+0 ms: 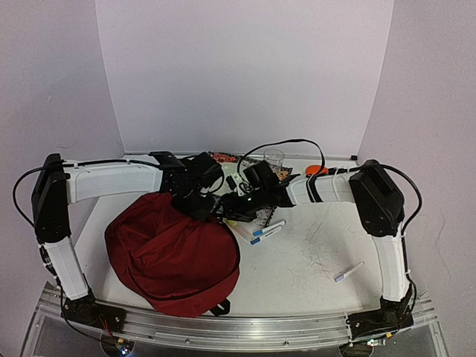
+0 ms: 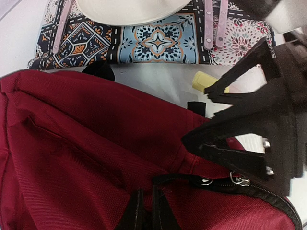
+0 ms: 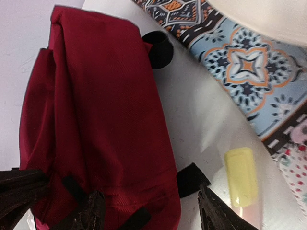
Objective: Pack the student bag
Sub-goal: Hold the student bag at the center of the board.
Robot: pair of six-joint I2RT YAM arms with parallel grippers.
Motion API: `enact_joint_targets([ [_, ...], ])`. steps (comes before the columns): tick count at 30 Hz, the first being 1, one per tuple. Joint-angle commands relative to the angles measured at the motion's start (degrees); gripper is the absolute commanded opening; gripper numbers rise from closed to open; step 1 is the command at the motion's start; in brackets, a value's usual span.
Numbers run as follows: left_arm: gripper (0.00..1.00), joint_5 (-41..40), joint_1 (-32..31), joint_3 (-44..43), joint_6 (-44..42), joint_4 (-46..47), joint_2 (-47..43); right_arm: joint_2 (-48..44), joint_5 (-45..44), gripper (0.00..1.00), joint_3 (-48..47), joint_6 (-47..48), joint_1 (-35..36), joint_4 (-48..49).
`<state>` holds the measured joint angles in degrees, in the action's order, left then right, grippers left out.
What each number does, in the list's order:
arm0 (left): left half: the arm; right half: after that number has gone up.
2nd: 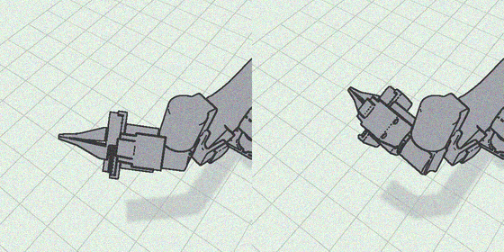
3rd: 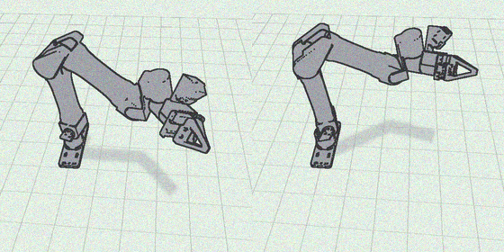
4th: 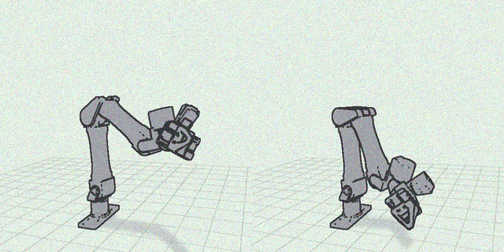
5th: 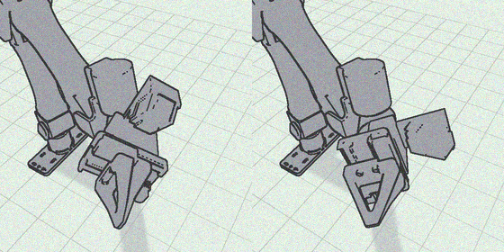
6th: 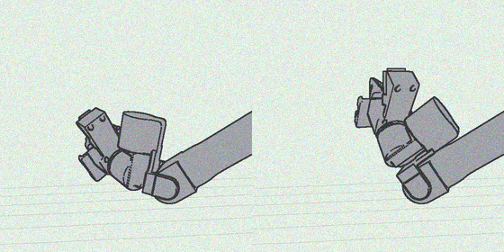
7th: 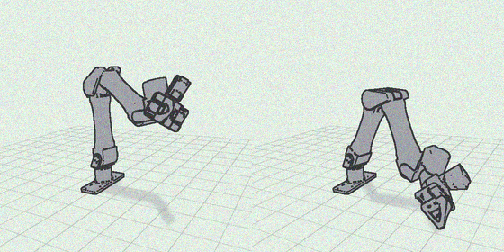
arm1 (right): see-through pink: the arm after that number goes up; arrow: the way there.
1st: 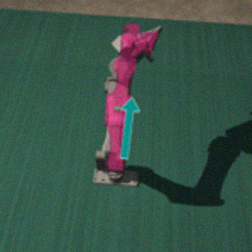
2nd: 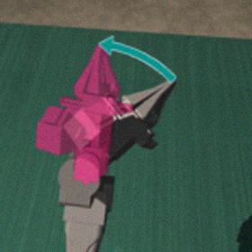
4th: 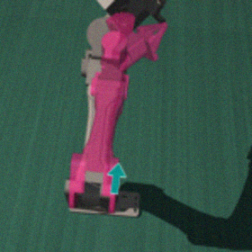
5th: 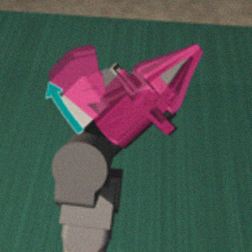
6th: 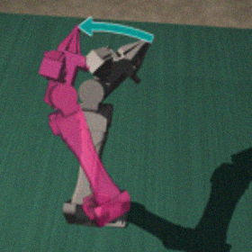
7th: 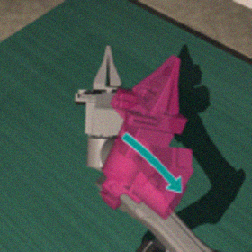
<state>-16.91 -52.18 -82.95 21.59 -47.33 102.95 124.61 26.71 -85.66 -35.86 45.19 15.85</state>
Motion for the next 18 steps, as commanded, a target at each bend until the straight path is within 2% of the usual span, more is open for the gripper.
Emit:
enact_joint_targets([
  [1,0.0,1.78,0.15,6.58,4.17,6.93,-5.98,2.61,4.25,0.68,-4.66,-0.27,1.23,-0.21],
  [4,0.0,3.04,0.11,10.75,5.86,10.5,-7.91,4.04,5.85,0.67,-5.46,-0.82,1.58,0.25],
  [6,0.0,3.91,0.09,12.43,6.52,11.21,-8.04,4.32,7.05,0.6,-5.09,-1.36,1.67,1.23],
  [9,0.03,4.32,0.14,14.74,7.54,11.77,-8.43,3.94,7.63,0.37,-4.31,-1.43,1.72,2.44],
  [12,0.1,4.24,0.14,16.55,8.16,12.39,-9.96,2.88,7.17,0.09,-3.16,-0.91,1.66,2.79],
  [14,0.16,3.84,0.13,17.25,8.28,12.57,-11.15,1.57,6.99,0.0,-2.29,-0.8,1.62,3.41],
  [18,0.31,3.29,0.15,17.05,7.13,12.6,-13.65,-1.11,6.81,0.0,-0.82,-0.81,1.64,4.67],
])
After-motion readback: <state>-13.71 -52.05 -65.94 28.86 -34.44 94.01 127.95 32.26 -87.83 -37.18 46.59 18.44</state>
